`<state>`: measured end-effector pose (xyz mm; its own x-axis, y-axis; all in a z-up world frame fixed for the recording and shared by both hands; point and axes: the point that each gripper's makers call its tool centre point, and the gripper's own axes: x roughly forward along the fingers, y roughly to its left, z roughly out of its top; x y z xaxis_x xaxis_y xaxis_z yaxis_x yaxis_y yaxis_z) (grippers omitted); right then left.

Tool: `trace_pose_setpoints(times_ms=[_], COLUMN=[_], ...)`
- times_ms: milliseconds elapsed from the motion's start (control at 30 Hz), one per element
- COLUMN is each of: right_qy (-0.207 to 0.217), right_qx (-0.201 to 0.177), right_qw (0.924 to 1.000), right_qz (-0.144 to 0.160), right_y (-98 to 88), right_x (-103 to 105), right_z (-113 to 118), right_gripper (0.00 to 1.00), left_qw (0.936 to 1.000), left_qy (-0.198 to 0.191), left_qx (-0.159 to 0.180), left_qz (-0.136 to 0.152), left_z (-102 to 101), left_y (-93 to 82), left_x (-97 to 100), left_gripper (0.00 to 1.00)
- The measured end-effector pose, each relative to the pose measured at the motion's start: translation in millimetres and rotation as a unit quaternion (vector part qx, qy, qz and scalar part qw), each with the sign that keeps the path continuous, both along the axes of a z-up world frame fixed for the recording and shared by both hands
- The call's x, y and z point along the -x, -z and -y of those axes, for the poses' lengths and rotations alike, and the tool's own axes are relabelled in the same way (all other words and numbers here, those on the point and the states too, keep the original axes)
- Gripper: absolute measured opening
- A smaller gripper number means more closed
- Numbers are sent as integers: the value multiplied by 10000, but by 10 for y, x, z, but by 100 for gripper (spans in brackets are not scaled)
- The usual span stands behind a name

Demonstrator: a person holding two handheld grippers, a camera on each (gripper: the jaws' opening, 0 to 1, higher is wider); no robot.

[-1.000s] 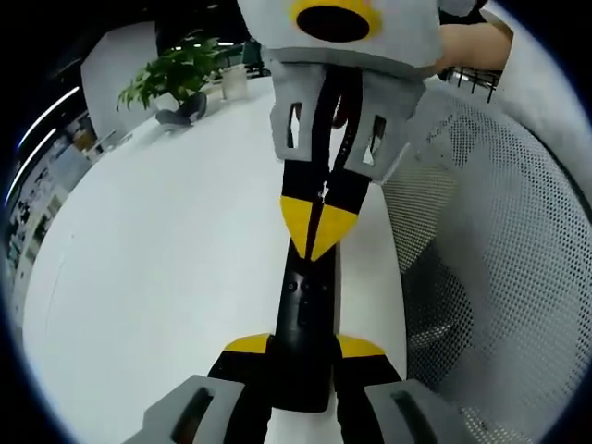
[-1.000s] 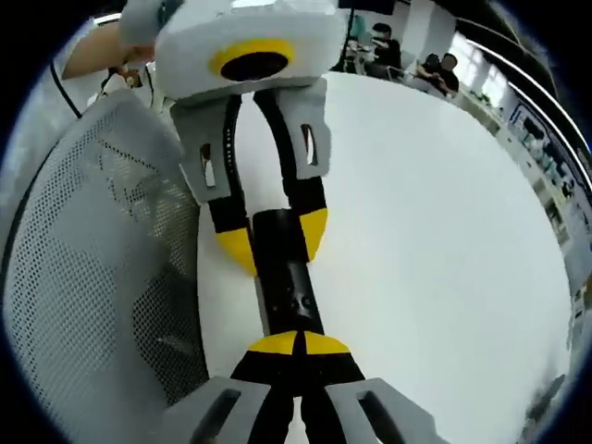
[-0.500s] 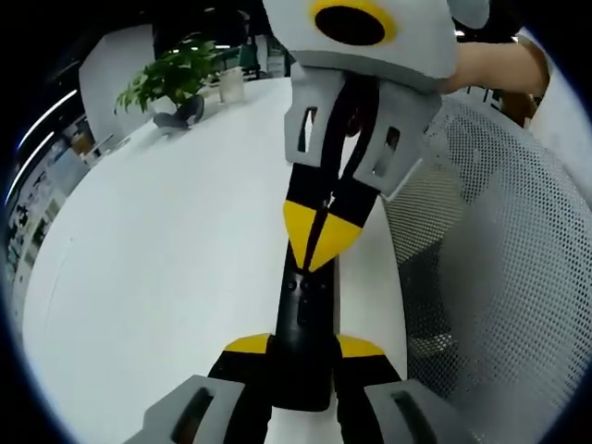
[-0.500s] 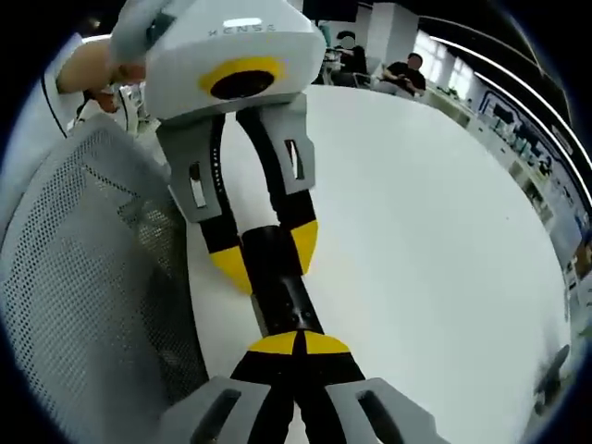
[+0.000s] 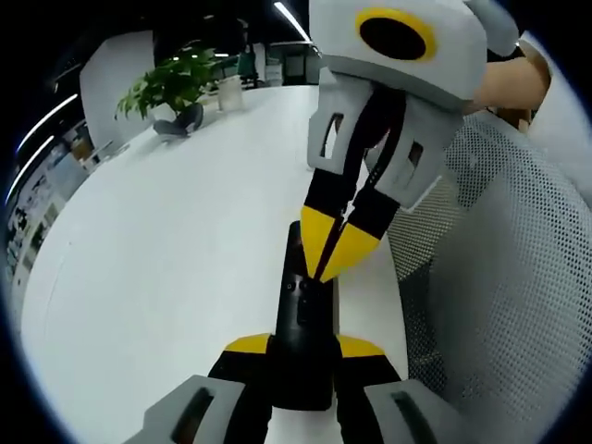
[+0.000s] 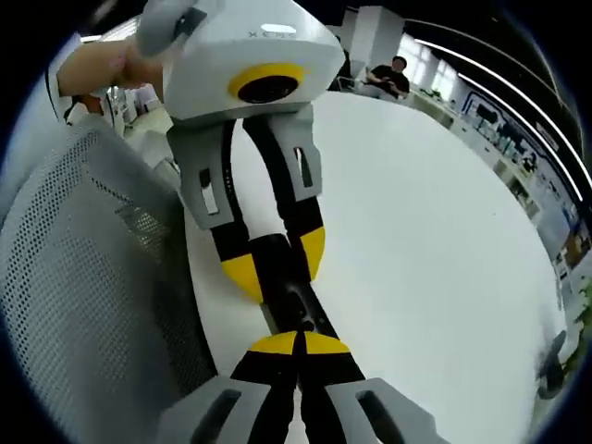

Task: Press the specified remote control buttons in sequence, fully releasing each button before pressing the next.

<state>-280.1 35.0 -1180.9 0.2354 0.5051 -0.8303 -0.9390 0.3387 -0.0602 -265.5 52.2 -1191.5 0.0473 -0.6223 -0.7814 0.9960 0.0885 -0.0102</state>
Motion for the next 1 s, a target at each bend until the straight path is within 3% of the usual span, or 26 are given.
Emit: trace_pose_setpoints(times_ms=[33, 67, 467, 733, 800, 1000], right_qy=[-19, -232, -106, -635, -653, -356], right_qx=[61, 203, 410, 836, 763, 422], right_qw=[10000, 9993, 9991, 9926, 9934, 9984], right_qz=[-17, 209, 101, 611, 563, -138], right_y=[28, 16, 33, 49, 39, -1], right_x=[19, -12, -25, -8, -26, -31], right_z=[-5, 13, 2, -8, 4, 13], right_gripper=[0, 0, 0, 0, 0, 0], left_qw=[10000, 10000, 9997, 9994, 9994, 9993], left_qy=[-7, -21, -4, 33, 37, 84], left_qx=[9, 33, 229, 348, 346, 372], left_qz=[-11, -10, 25, 28, 30, 21], left_z=[-2, 0, 8, 4, 4, 1], left_y=[0, -1, -3, -6, -7, -9], left_x=[1, 5, 12, 14, 14, 13], left_gripper=[23, 23, 23, 23, 23, 23])
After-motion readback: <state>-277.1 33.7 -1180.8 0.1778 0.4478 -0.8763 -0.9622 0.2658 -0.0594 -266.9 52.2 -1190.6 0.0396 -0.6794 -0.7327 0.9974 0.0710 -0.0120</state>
